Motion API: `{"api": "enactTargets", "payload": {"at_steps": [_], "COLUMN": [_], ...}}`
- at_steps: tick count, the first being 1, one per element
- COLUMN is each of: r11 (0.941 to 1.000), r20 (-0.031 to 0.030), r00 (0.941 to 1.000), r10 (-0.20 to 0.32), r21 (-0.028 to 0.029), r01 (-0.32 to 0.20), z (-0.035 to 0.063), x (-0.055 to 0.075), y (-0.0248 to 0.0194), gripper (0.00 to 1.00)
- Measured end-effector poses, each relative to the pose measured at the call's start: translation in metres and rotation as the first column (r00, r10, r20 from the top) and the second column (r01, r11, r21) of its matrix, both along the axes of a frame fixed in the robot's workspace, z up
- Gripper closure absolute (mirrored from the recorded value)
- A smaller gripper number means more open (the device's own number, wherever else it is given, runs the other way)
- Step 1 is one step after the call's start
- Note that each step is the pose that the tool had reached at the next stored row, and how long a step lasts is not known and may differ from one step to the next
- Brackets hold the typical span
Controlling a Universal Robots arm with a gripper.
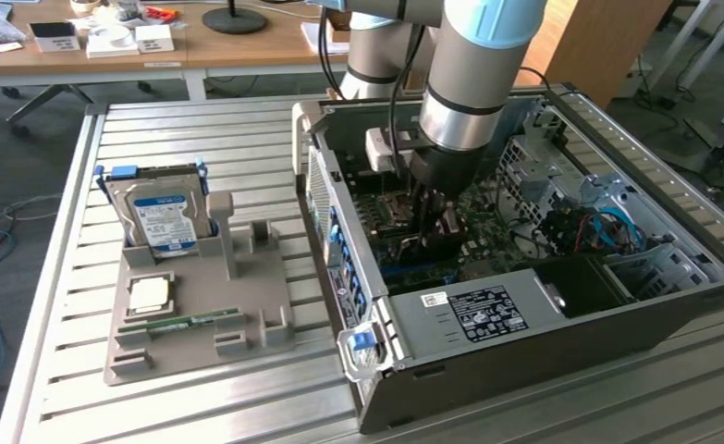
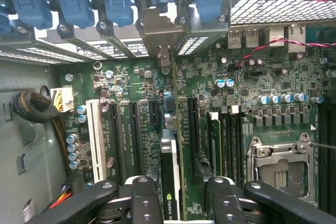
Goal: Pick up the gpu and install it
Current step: 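Insert the gpu into the slot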
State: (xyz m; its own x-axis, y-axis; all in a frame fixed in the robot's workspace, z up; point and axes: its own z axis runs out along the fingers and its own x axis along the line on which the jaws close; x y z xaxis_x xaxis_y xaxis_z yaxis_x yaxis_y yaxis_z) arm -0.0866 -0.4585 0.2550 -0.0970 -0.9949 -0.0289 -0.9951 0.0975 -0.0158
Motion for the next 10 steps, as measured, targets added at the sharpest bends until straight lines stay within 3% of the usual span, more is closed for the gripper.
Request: {"api": "enactTargets", "payload": {"at_steps": [7,10], "r11": [1.0,1.0], "r20": [-0.0002,-0.0004], "r00": [1.0,1.0], "r10": [0.0,0.0], "r21": [-0.0003,-0.001], "r01": [0.0,0.0], "z": [0.0002,0.0003], "x": [0.0,-0.0001], "y": [0.0,-0.0001], "gripper": [0.59,0.67]}}
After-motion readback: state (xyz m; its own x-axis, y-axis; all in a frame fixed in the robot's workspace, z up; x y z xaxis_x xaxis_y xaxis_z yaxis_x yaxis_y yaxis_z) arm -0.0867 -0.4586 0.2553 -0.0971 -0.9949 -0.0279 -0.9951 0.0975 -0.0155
